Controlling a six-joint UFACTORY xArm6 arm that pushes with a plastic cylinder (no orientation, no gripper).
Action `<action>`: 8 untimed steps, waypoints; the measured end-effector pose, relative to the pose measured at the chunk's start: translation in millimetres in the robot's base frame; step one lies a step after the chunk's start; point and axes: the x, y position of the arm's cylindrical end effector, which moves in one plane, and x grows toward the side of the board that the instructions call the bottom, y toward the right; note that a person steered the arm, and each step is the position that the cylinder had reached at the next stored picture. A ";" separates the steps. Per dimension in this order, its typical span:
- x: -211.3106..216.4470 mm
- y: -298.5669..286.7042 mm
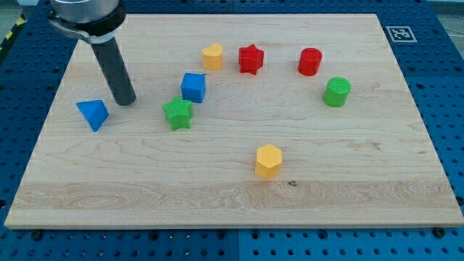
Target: Move green star towards blue cube
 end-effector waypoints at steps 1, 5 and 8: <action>0.0 0.0; 10.8 0.6; 21.8 22.5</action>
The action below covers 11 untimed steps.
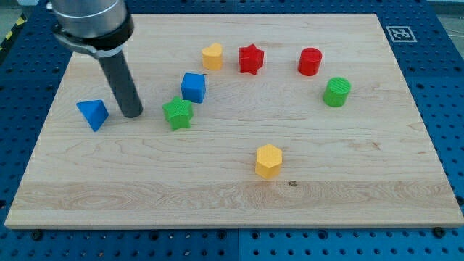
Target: Move green star towards blue cube
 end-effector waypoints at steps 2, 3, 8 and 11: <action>-5.6 23.8; -5.3 23.8; -41.0 33.2; -21.0 36.5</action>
